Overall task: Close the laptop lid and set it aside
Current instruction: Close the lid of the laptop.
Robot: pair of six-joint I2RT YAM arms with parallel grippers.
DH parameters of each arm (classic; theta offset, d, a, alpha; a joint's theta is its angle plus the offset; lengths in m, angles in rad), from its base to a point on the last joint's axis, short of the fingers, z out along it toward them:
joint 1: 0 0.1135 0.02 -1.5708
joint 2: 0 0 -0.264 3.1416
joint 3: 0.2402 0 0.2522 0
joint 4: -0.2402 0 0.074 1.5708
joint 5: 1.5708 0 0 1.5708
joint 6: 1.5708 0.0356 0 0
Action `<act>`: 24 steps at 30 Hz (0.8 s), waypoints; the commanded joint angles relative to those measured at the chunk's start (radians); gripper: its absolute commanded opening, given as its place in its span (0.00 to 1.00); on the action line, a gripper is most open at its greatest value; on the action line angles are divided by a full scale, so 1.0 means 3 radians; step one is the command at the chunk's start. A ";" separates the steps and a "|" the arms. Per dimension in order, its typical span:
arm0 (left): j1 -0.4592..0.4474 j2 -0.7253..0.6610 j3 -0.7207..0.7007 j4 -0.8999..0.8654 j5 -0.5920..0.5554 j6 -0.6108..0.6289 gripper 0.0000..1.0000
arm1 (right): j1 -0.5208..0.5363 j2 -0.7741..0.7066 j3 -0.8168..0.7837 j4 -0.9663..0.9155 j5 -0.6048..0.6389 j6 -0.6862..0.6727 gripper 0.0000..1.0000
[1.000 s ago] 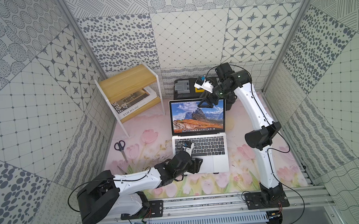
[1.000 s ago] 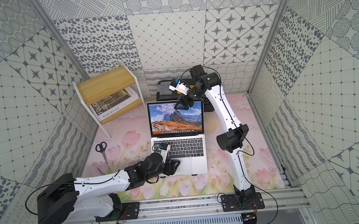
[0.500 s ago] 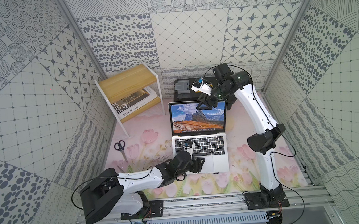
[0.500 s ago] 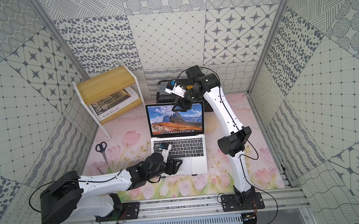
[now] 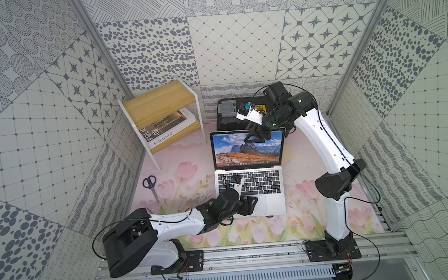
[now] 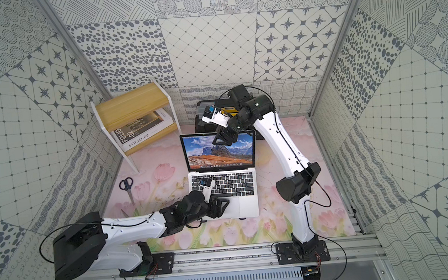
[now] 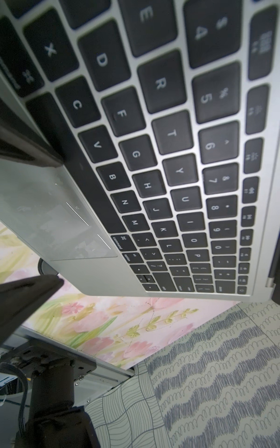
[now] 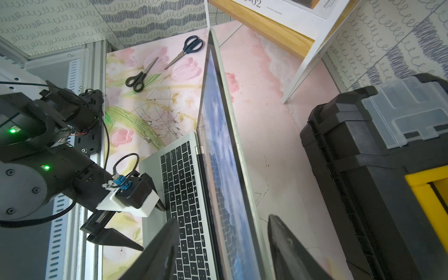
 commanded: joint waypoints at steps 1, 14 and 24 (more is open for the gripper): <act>0.0016 0.0093 -0.0045 -0.0510 -0.0333 -0.0061 0.74 | 0.0169 -0.0142 -0.0186 -0.0269 -0.0049 0.0135 0.62; 0.0017 0.0101 -0.0057 -0.0505 -0.0349 -0.0079 0.75 | 0.0294 -0.0602 -0.0884 0.0074 0.0043 0.0333 0.64; 0.0016 0.0095 -0.0056 -0.0537 -0.0364 -0.0109 0.75 | 0.0405 -0.0934 -0.1449 0.0300 0.0117 0.0559 0.65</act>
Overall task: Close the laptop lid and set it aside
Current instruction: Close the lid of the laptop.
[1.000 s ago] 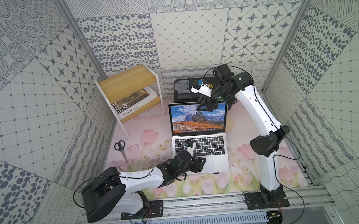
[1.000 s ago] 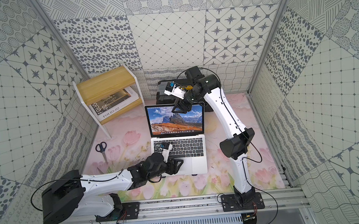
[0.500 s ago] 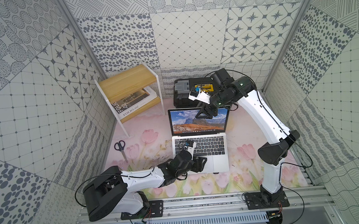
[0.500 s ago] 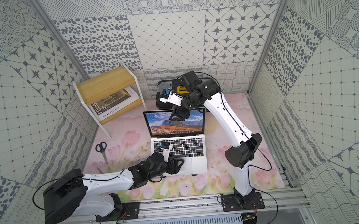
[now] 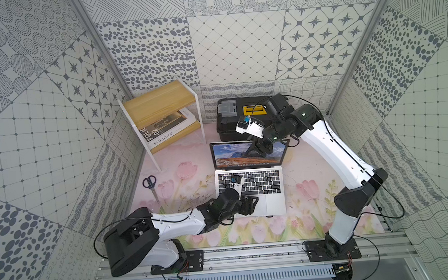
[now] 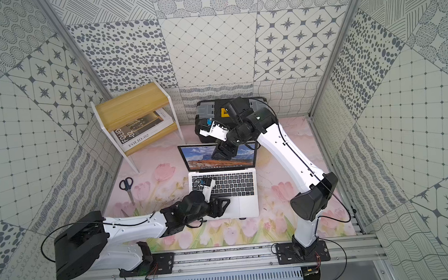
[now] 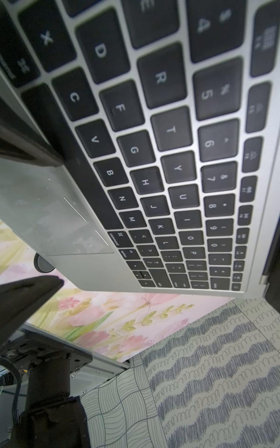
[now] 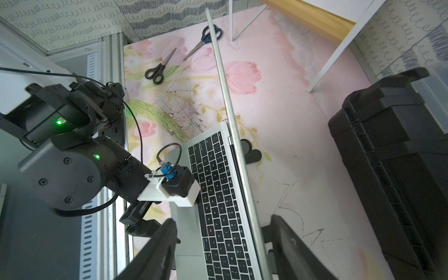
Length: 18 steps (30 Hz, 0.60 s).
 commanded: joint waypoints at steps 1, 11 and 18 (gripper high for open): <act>0.0017 0.0058 -0.0048 -0.0634 -0.0383 -0.0030 0.75 | 0.0113 -0.0154 -0.0210 -0.0141 -0.0037 0.0220 0.65; 0.0014 0.0052 -0.0082 -0.0666 -0.0409 -0.0105 0.75 | 0.0180 -0.0359 -0.0525 0.0063 0.0041 0.0366 0.67; 0.0018 0.0057 -0.0109 -0.0644 -0.0422 -0.0150 0.75 | 0.0243 -0.0401 -0.0509 -0.0004 0.0078 0.0411 0.75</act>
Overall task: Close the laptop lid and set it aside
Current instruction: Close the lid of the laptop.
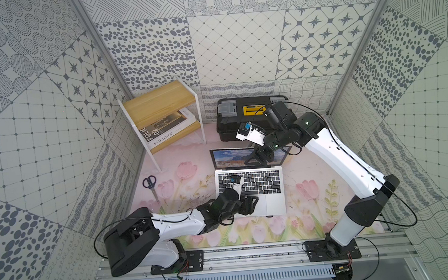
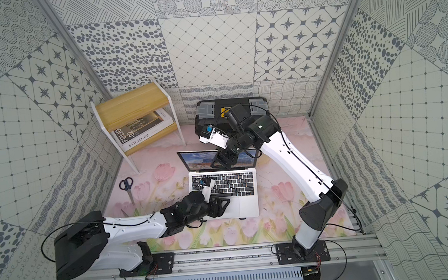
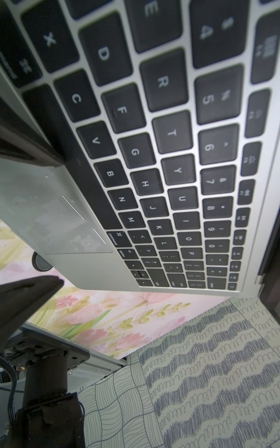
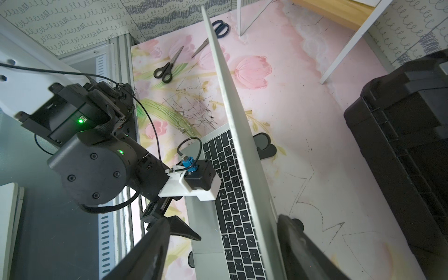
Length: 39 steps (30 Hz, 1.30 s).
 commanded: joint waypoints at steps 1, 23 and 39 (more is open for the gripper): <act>0.0017 0.0058 -0.0079 -0.0703 -0.0412 -0.0102 0.75 | 0.0088 -0.0085 -0.0092 -0.0216 -0.0008 0.0140 0.76; 0.0023 -0.0434 -0.0207 -0.1128 -0.0682 -0.0500 0.76 | 0.0284 -0.0355 -0.0443 -0.0028 0.0273 0.0359 0.68; 0.0823 -0.2333 -0.0208 -0.2676 -0.0651 -0.0694 0.81 | 0.0281 -0.0353 -0.0501 0.0013 0.0282 0.0332 0.67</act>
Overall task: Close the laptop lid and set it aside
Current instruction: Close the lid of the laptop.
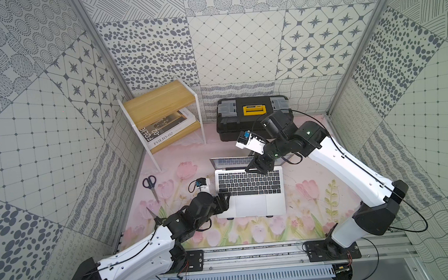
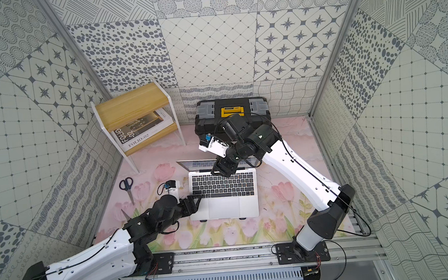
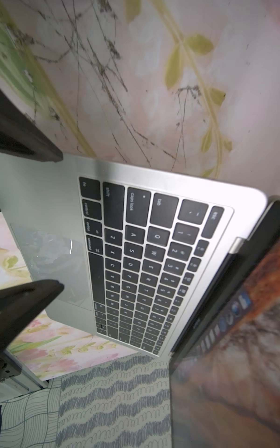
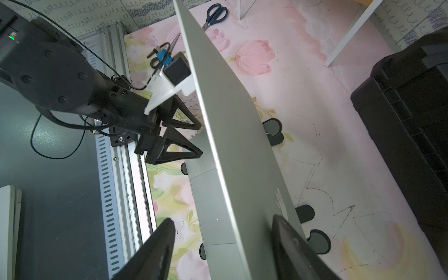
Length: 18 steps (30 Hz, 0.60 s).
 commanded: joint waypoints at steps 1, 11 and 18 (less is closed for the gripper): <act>0.0279 -0.0382 0.0182 -0.0899 -0.0140 0.0028 0.81 | 0.0036 -0.0062 -0.0089 -0.0140 -0.0038 0.0038 0.67; 0.1271 -0.0473 0.1164 -0.1404 0.0110 0.0650 0.81 | 0.0037 -0.0155 -0.0226 -0.0099 -0.0108 0.0075 0.68; 0.1561 0.0079 0.2007 -0.1231 0.0661 0.1094 0.82 | 0.0105 -0.0158 -0.0331 -0.0045 -0.0229 0.0074 0.76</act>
